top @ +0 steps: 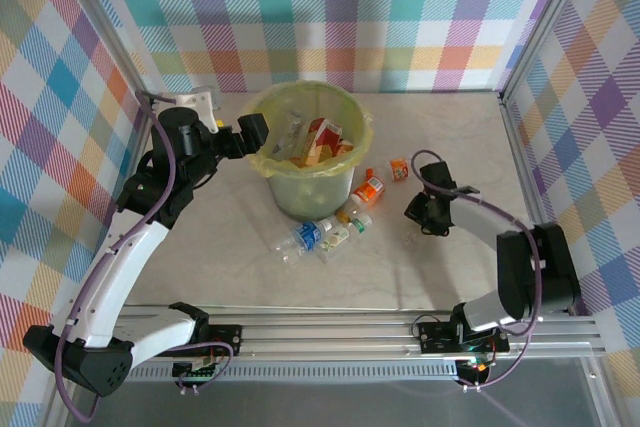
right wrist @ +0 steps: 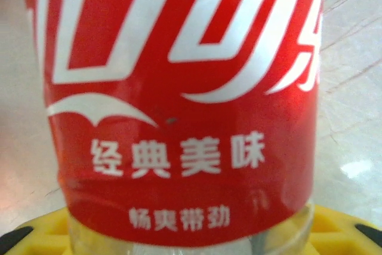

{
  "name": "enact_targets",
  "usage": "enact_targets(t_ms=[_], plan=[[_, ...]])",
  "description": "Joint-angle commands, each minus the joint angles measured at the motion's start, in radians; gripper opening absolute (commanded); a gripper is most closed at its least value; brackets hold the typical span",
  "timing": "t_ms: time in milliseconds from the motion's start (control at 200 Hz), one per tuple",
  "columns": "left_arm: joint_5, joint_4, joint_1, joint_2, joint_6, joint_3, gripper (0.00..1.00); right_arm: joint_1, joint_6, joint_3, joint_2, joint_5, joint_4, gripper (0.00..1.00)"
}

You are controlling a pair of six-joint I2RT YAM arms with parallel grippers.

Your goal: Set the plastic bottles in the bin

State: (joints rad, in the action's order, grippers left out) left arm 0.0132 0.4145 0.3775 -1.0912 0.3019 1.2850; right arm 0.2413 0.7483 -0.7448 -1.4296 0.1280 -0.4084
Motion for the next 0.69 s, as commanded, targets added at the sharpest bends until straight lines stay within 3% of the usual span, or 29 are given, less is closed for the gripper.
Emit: enact_targets(t_ms=[0, 230, 405, 690], plan=[[-0.028, -0.03, 0.006, -0.002, 0.02, 0.004, 1.0, -0.004, -0.058, 0.014, 0.116, 0.0, -0.017, 0.47], [-0.108, -0.063, 0.006, -0.013, 0.038, 0.011, 1.0, 0.003, -0.173, 0.035, 0.404, -0.075, -0.005, 0.47], [-0.197, -0.121, 0.019, -0.042, 0.076, 0.014, 1.0, 0.033, -0.258, 0.026, 0.581, -0.201, 0.048, 0.46], [-0.375, -0.195, 0.11, -0.128, 0.084, 0.083, 1.0, 0.174, -0.366, -0.02, 0.675, -0.371, 0.192, 0.46]])
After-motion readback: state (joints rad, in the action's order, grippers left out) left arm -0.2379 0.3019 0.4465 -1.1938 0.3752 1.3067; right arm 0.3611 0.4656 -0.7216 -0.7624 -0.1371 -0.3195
